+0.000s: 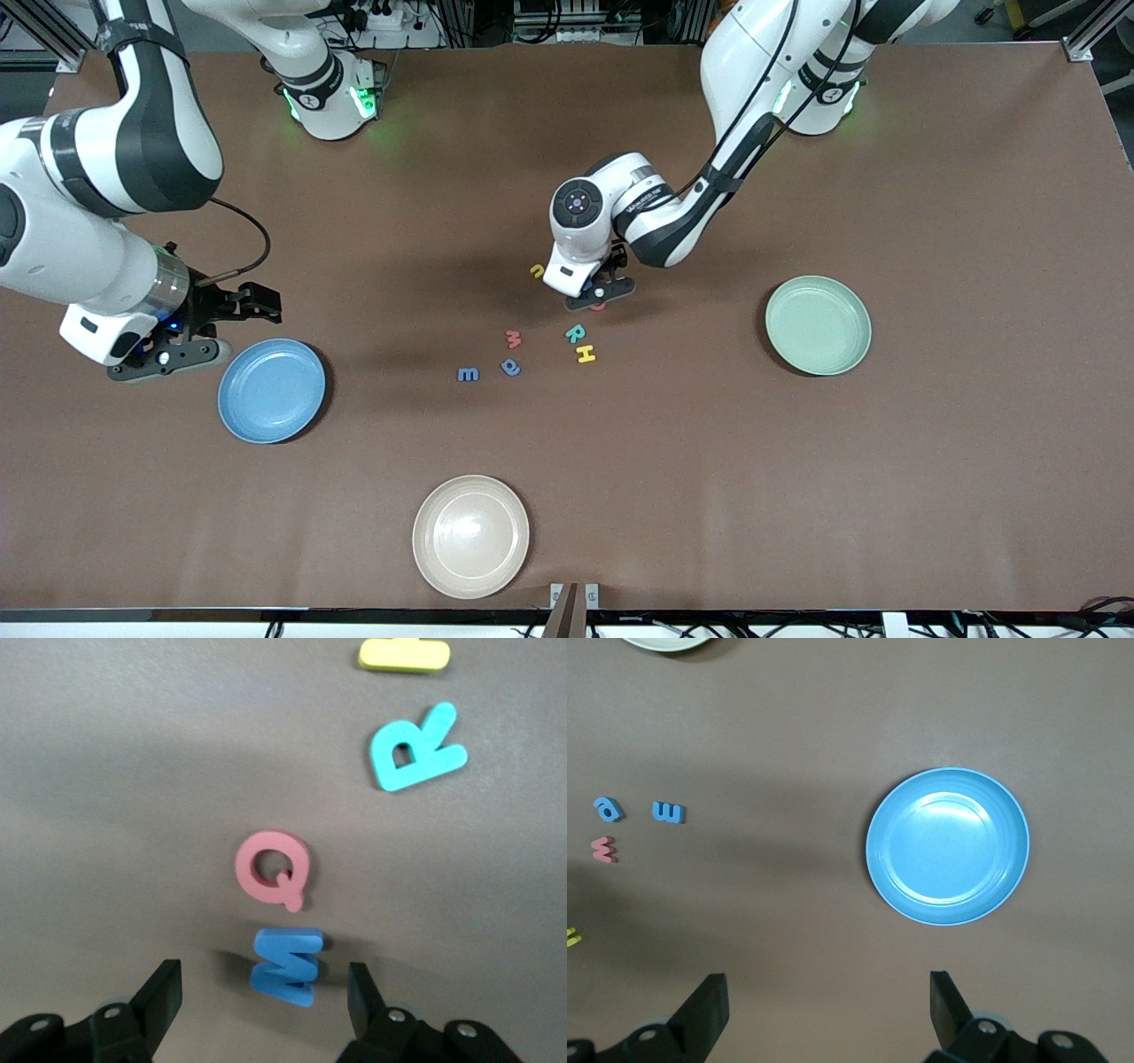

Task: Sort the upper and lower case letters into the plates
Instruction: 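Lower the left gripper and grasp the blue W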

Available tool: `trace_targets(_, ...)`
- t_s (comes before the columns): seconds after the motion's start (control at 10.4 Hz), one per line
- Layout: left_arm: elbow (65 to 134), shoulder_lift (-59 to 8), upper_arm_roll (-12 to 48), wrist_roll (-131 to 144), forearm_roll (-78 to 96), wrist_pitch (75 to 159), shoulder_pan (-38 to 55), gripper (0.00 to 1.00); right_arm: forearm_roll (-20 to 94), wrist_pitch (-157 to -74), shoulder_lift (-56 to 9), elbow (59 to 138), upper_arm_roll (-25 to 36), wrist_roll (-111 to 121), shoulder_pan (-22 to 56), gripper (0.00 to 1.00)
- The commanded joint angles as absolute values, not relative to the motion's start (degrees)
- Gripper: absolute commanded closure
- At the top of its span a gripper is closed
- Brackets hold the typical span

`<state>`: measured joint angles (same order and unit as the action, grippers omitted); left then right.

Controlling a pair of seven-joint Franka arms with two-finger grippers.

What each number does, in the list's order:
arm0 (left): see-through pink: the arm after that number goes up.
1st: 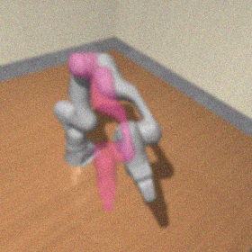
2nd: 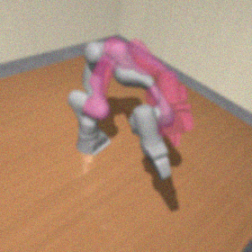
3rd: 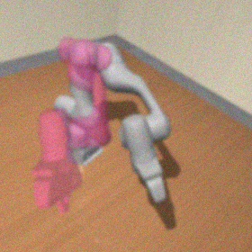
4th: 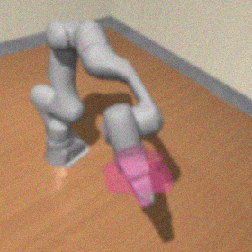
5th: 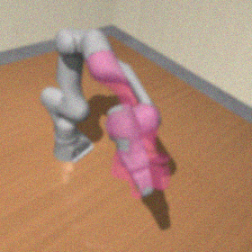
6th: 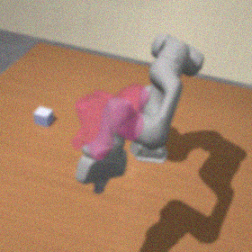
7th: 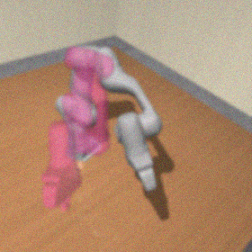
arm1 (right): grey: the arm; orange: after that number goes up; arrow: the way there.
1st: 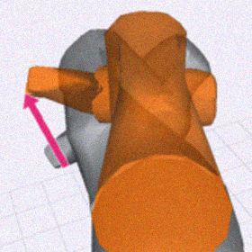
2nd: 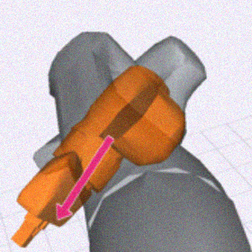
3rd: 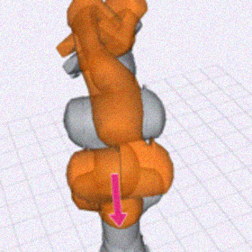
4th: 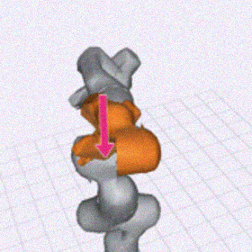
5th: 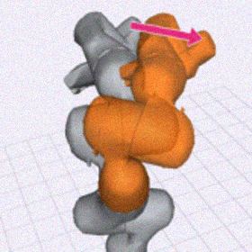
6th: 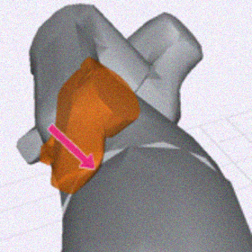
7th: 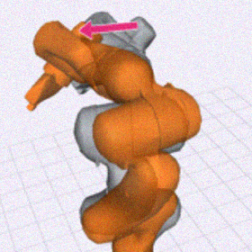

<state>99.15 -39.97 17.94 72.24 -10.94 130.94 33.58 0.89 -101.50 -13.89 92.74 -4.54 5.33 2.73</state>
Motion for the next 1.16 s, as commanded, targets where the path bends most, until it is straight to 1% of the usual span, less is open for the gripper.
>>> trace_targets(0.0,102.48,-38.41,18.37,73.92,-11.95,134.72,32.78,0.17,0.18,-101.60,-13.89,92.55,-4.57,5.19,2.99,0.00)
trace_targets(0.29,102.92,-39.64,18.28,73.92,-11.95,137.54,32.87,0.19,0.35,-102.74,-14.59,92.55,-4.57,1.59,4.92,0.00)
trace_targets(0.39,103.53,-39.64,18.28,73.92,-12.04,138.07,32.87,0.24,0.26,-103.27,-15.29,92.29,-4.57,0.54,5.62,0.00)
trace_targets(0.58,103.62,-39.73,18.28,74.00,-11.95,138.08,33.05,0.30,0.44,-104.68,-15.82,92.55,-4.57,-0.78,6.76,0.00)
trace_targets(0.87,103.54,-39.64,18.28,75.58,-12.04,138.08,33.40,0.34,0.44,-104.85,-16.43,92.55,-4.57,-1.32,7.21,0.00)
trace_targets(0.96,103.54,-39.64,18.28,75.67,-12.04,138.08,33.57,0.44,0.53,-104.94,-16.87,92.64,-4.57,-1.67,7.21,0.00)
trace_targets(1.06,103.45,-39.73,18.28,75.67,-12.04,138.08,33.57,0.49,0.61,-105.72,-17.83,92.55,-4.57,-2.19,7.47,0.00)
